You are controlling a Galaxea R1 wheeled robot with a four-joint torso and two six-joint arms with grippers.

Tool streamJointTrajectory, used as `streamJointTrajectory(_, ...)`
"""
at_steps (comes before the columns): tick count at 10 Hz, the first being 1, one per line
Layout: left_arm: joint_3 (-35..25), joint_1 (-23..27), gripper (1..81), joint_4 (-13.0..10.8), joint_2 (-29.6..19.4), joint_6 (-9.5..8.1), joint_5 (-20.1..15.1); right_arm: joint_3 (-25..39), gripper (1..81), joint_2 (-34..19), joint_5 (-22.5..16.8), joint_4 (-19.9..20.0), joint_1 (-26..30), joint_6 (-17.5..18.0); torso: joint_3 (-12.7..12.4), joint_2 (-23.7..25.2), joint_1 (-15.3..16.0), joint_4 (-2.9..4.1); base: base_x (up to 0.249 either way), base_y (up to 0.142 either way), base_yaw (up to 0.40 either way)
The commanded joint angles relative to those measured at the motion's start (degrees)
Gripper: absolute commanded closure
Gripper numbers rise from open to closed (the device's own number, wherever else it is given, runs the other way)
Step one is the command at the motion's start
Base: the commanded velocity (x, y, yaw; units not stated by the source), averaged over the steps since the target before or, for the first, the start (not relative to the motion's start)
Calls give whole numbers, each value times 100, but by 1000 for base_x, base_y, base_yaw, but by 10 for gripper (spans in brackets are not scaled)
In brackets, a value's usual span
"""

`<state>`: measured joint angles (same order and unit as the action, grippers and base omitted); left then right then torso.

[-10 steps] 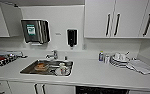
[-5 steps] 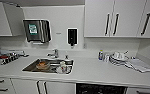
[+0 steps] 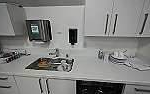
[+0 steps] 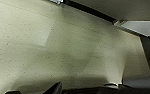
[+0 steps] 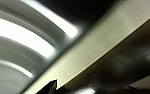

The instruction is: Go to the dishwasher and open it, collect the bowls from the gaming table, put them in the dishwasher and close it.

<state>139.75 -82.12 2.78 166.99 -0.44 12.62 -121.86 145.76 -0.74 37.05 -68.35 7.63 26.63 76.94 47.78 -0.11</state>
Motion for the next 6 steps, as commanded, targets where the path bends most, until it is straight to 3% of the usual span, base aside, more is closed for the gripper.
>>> streamJointTrajectory(1, -53, 376, 10, -32, -7, -9, -207, -311, 10, -449, -1367, -374, 36, -209, 0, 0, 0, 0, -81, 0, 0)
streamJointTrajectory(6, -53, 376, 10, -49, 19, -9, -207, -364, 10, -431, -1367, -435, 27, -201, 2, 0, 5, 0, -81, 0, 0)
